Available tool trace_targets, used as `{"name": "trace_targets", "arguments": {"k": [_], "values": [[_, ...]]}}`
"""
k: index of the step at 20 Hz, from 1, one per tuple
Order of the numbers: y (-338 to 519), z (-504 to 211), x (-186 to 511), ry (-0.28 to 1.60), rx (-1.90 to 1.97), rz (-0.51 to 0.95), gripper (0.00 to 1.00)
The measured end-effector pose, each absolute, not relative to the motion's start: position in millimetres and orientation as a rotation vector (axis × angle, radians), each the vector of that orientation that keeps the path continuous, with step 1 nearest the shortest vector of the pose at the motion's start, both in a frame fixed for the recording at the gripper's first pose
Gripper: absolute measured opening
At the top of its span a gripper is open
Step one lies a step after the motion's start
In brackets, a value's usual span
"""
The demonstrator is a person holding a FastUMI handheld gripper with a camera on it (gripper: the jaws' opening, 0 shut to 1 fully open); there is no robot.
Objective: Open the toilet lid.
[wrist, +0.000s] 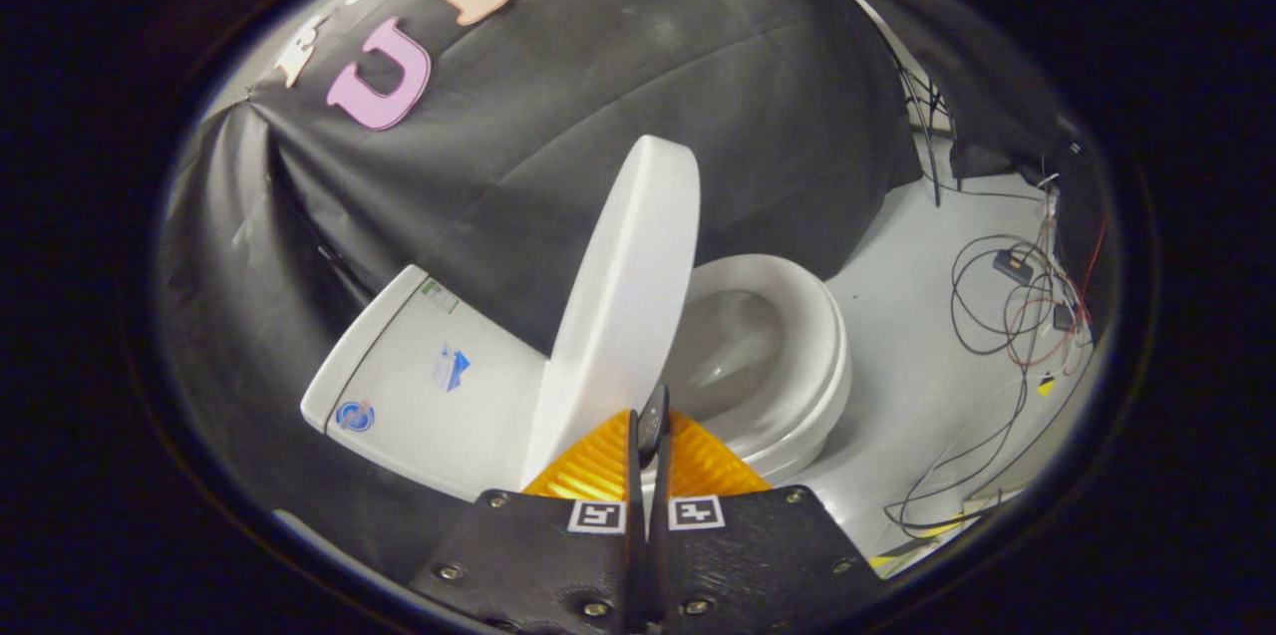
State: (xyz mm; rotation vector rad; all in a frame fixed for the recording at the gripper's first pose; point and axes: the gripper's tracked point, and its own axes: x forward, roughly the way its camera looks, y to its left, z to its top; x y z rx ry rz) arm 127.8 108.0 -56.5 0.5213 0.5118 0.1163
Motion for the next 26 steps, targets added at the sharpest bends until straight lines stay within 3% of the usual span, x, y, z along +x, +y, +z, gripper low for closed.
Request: {"name": "trace_targets", "arguments": {"k": [26], "values": [[172.8, 16.9, 122.2, 0.375, 0.296, 0.170, 0.01]]}}
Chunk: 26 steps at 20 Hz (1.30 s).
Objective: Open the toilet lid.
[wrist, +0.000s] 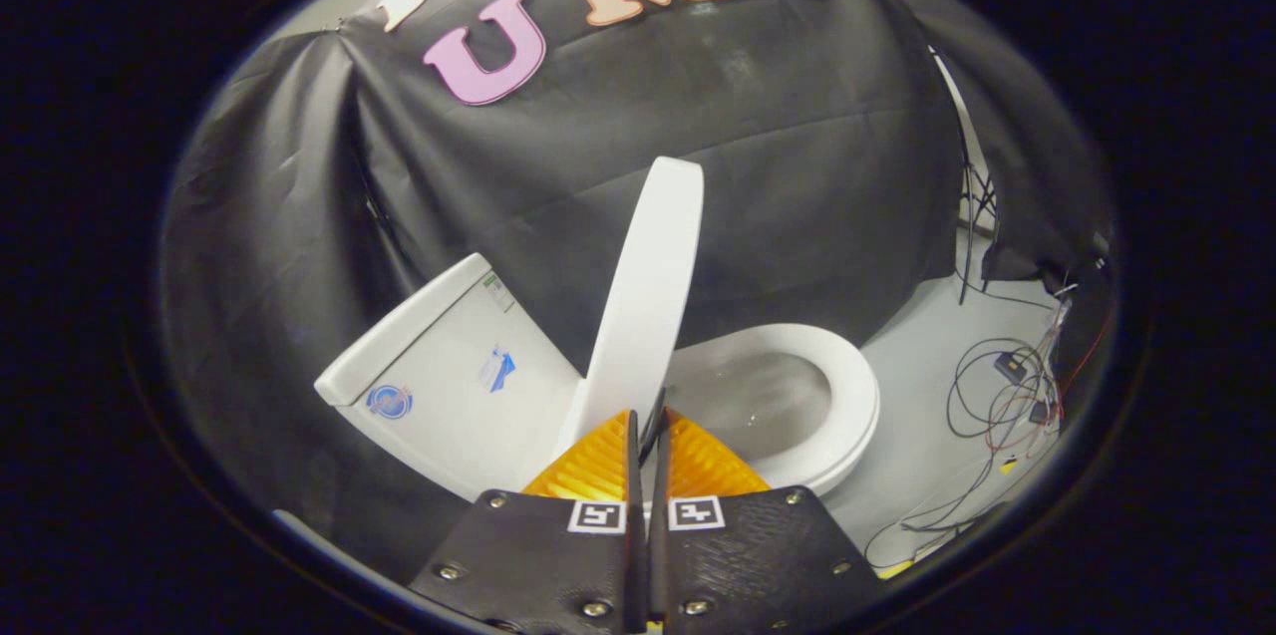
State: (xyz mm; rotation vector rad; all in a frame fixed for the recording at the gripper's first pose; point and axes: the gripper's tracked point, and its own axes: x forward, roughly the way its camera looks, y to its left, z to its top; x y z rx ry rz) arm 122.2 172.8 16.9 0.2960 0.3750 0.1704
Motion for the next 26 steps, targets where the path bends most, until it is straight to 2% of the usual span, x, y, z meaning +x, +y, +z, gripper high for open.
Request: {"name": "trace_targets", "arguments": {"k": [26], "values": [[245.1, 59.9, 122.2, 0.230, 0.095, 0.200, 0.02]]}}
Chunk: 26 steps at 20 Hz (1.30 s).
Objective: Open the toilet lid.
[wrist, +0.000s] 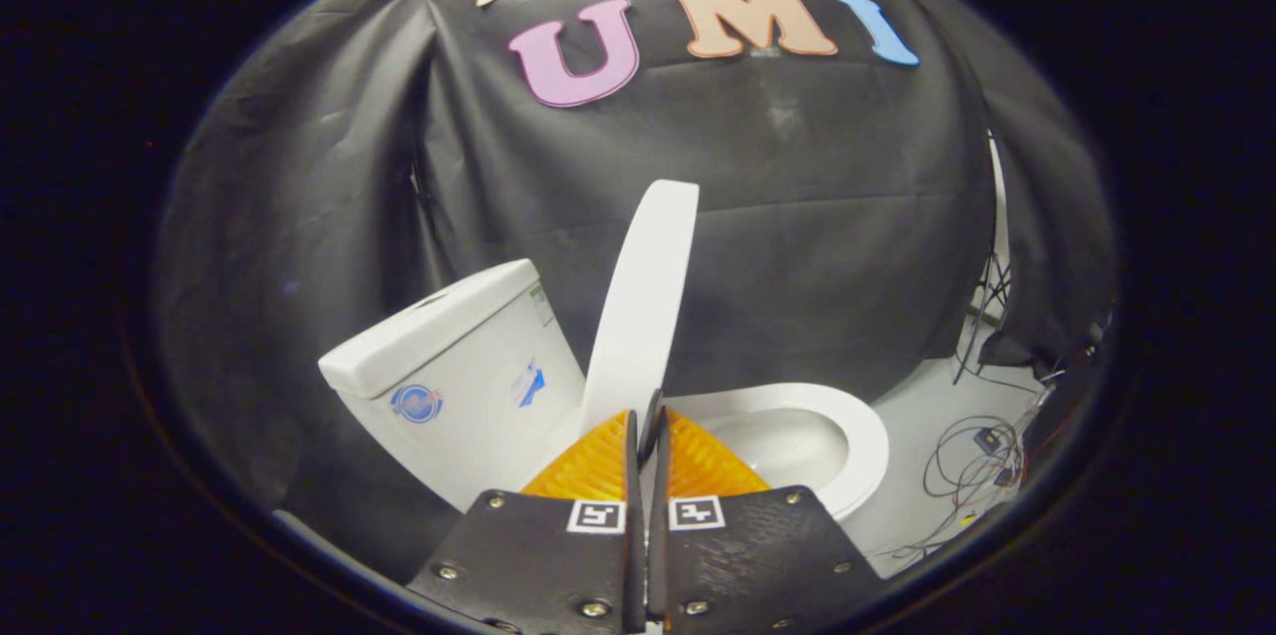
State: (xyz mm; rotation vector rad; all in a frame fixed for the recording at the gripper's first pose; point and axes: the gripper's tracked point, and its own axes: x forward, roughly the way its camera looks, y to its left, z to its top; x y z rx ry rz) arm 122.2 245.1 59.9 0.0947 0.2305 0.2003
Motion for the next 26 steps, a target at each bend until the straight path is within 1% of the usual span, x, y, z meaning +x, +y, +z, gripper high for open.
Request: {"name": "trace_targets", "arguments": {"k": [17, 26], "values": [[331.9, 80.7, 114.7, 0.121, -0.031, 0.304, 0.02], [368.8, 72.2, 108.2, 0.089, -0.065, 0.344, 0.03]]}}
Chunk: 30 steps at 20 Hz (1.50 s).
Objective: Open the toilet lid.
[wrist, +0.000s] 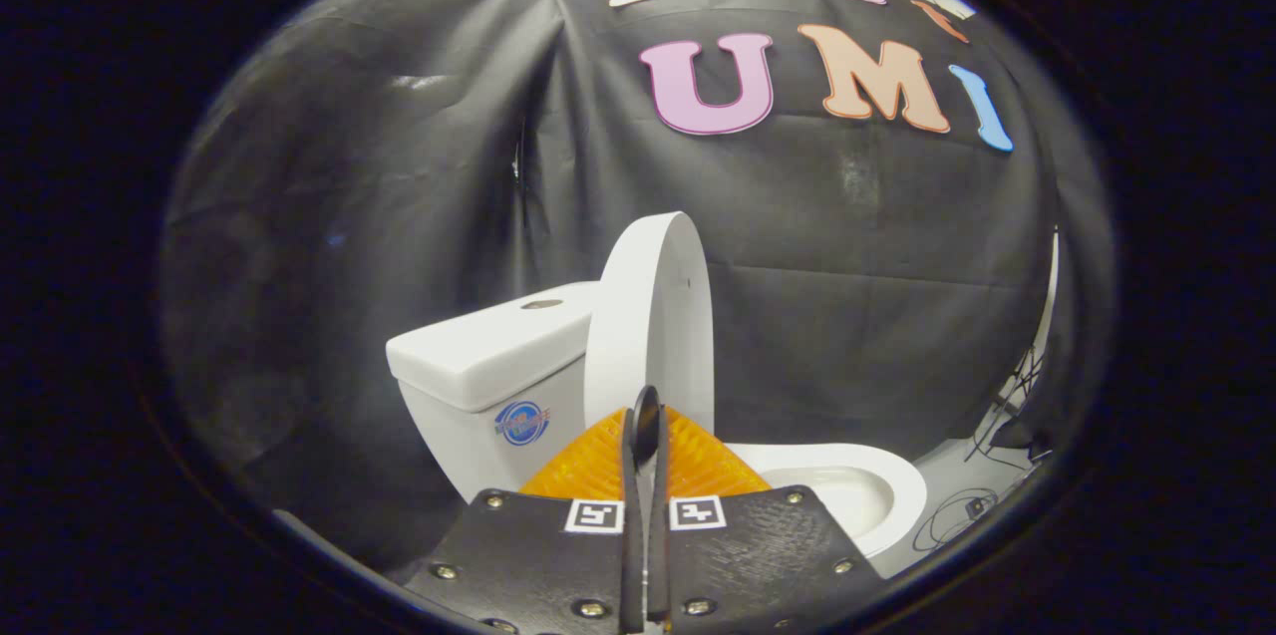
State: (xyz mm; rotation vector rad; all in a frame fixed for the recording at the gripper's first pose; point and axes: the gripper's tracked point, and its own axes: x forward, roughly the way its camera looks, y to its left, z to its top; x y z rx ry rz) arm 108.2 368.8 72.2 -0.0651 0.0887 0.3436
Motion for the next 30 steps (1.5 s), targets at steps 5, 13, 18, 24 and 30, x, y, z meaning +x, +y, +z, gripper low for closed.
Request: {"name": "trace_targets", "arguments": {"k": [5, 13, 18, 24, 30], "values": [[377.5, 70.7, 105.7, 0.081, -0.037, 0.359, 0.03], [396.6, 68.2, 103.5, 0.057, -0.039, 0.388, 0.07], [404.1, 65.8, 102.9, 0.058, -0.060, 0.409, 0.10], [402.8, 65.2, 101.3, 0.073, -0.052, 0.424, 0.15], [402.9, 62.6, 92.3, 0.112, -0.043, 0.454, 0.18]]}}
